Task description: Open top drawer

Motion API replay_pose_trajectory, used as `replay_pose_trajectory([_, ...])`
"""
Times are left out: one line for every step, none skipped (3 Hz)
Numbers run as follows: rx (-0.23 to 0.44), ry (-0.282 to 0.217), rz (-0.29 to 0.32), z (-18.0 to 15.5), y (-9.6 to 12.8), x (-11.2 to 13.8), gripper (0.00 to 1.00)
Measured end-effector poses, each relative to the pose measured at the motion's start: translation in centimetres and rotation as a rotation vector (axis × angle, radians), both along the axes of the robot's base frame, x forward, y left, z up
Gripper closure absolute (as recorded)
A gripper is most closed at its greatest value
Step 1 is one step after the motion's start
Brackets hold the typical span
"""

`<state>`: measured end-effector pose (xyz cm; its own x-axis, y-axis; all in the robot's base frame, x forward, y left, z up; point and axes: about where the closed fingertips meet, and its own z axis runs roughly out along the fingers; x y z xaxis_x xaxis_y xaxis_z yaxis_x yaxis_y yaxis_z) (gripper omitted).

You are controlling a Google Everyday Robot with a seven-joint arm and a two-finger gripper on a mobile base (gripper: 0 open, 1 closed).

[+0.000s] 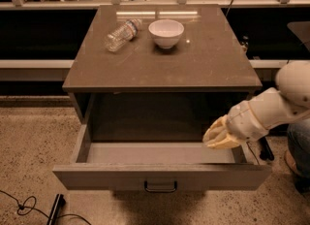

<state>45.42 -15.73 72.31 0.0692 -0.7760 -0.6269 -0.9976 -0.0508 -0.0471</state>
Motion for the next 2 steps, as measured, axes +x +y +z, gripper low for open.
replay_pose_trajectory([0.059,-0.087,-0.056,4.0,-1.7,0.7,1.0])
replay_pose_trajectory([0.114,-0.152,-0.107,7.0,-3.4,0.1,0.81])
